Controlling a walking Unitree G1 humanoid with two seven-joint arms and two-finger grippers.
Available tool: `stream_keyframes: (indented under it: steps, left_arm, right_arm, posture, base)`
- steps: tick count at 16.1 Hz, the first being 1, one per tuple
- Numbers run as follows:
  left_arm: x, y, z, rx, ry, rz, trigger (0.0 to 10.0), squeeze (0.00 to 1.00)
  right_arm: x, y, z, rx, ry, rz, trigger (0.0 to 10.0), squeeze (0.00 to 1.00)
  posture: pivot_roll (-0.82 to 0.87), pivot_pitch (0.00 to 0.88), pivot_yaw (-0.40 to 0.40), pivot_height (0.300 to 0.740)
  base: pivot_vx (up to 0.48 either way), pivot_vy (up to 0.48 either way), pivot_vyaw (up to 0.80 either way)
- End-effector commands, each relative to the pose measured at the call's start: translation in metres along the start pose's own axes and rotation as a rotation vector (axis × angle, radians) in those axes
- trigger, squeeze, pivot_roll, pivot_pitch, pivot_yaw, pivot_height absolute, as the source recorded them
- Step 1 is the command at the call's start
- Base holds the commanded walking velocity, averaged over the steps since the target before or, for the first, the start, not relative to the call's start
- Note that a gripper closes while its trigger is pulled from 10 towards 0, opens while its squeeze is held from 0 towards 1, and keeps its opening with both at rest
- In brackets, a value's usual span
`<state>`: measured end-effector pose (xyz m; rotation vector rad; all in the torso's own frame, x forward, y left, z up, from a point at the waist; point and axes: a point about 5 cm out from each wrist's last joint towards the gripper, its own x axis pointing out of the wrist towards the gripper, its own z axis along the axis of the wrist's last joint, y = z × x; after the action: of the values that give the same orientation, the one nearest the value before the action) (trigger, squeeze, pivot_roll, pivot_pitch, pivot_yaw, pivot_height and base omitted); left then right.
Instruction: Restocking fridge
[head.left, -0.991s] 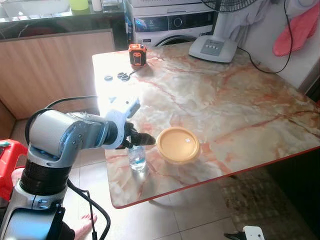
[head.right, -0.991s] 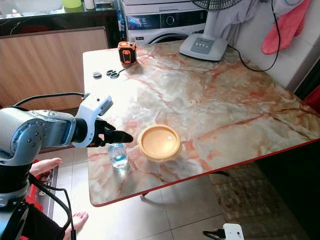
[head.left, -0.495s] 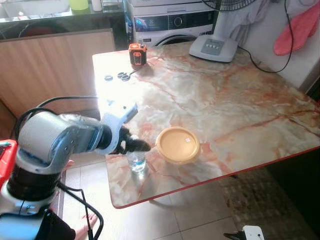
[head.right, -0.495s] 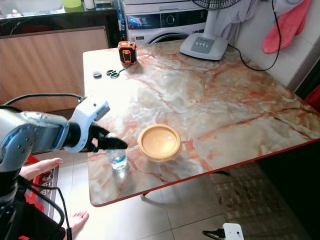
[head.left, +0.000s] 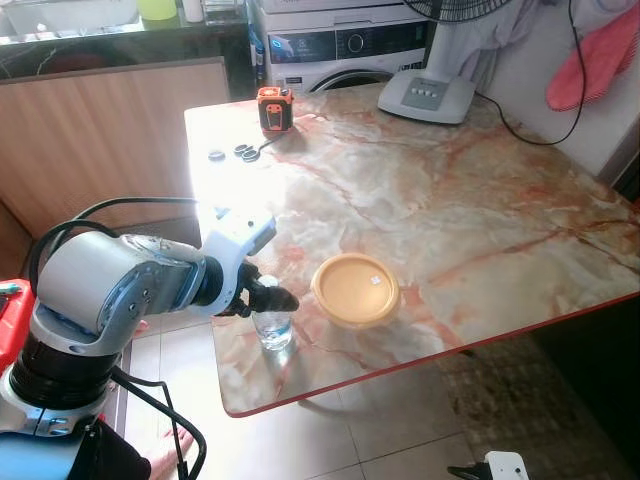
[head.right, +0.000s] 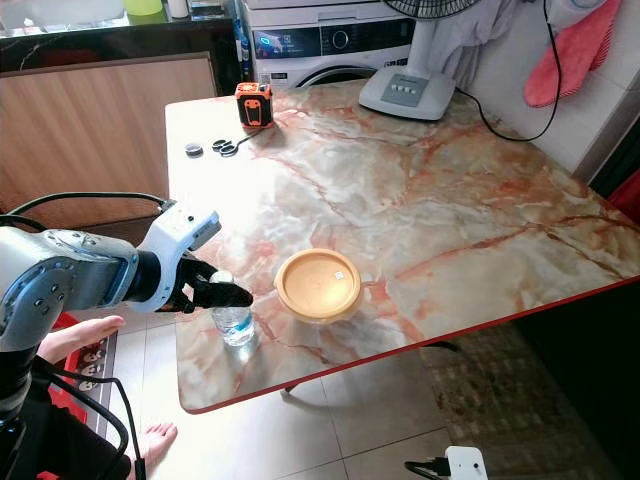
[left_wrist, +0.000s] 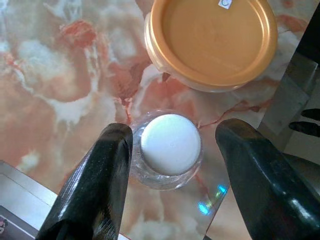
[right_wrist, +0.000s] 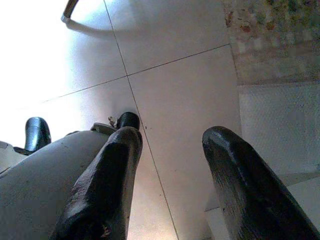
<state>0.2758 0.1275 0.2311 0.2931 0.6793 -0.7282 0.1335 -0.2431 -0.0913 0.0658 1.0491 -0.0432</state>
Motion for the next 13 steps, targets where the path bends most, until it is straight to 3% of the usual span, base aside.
stream_keyframes:
  steps: [1,2,3,4,5,6,7,8,9,10,13]
  left_arm:
    - [-0.0011,0.0034,-0.0005,0.003,0.001,0.024,10.0,0.00]
    - [-0.0012,0.0037,-0.0005,0.003,0.001,0.027,10.0,0.00]
    - [-0.0014,0.0036,-0.0009,0.002,0.002,0.026,8.6,0.00]
    - [-0.0013,0.0036,-0.0012,0.002,0.003,0.026,8.6,0.00]
    - [-0.0011,0.0042,-0.0026,0.004,0.006,0.029,7.1,0.00]
    - [-0.0010,0.0043,-0.0032,0.003,0.008,0.030,7.0,0.00]
    - [-0.0009,0.0044,-0.0036,0.002,0.009,0.030,4.0,0.00]
    - [-0.0007,0.0047,-0.0038,0.004,0.009,0.034,2.7,0.00]
    - [-0.0005,0.0053,-0.0040,0.005,0.011,0.040,3.5,0.00]
    - [-0.0001,0.0061,-0.0047,0.005,0.014,0.046,10.0,0.00]
    - [0.0003,0.0061,-0.0054,0.004,0.016,0.043,10.0,0.00]
  right_arm:
    - [-0.0009,-0.0026,-0.0020,-0.006,0.014,-0.005,10.0,0.00]
    - [-0.0009,-0.0027,-0.0020,-0.006,0.014,-0.005,10.0,0.00]
    - [-0.0010,-0.0028,-0.0020,-0.007,0.014,-0.005,10.0,0.00]
    - [-0.0010,-0.0029,-0.0019,-0.007,0.014,-0.005,10.0,0.00]
    - [-0.0010,-0.0031,-0.0018,-0.008,0.014,-0.005,10.0,0.00]
    - [-0.0011,-0.0031,-0.0019,-0.007,0.014,-0.005,10.0,0.00]
    - [-0.0011,-0.0031,-0.0019,-0.007,0.015,-0.004,10.0,0.00]
    - [-0.0011,-0.0032,-0.0018,-0.008,0.015,-0.004,10.0,0.00]
    - [-0.0011,-0.0032,-0.0018,-0.008,0.015,-0.004,10.0,0.00]
    - [-0.0010,-0.0031,-0.0019,-0.007,0.015,-0.004,10.0,0.00]
    - [-0.0010,-0.0029,-0.0019,-0.007,0.014,-0.004,10.0,0.00]
  posture:
    - [0.18,0.056,-0.041,0.740]
    - [0.18,0.056,-0.041,0.740]
    - [0.17,0.057,-0.042,0.740]
    - [0.17,0.057,-0.042,0.740]
    - [0.18,0.057,-0.043,0.740]
    - [0.18,0.058,-0.041,0.740]
    - [0.18,0.058,-0.041,0.740]
    - [0.18,0.057,-0.042,0.740]
    - [0.18,0.057,-0.042,0.740]
    - [0.18,0.059,-0.042,0.740]
    - [0.17,0.059,-0.041,0.740]
  base:
    - [0.000,0.000,0.00]
    - [0.000,0.000,0.00]
    - [0.000,0.000,0.00]
    - [0.000,0.000,0.00]
    - [0.000,0.000,0.00]
    - [0.000,0.000,0.00]
    - [0.000,0.000,0.00]
    - [0.000,0.000,0.00]
    - [0.000,0.000,0.00]
    - [0.000,0.000,0.00]
    - [0.000,0.000,0.00]
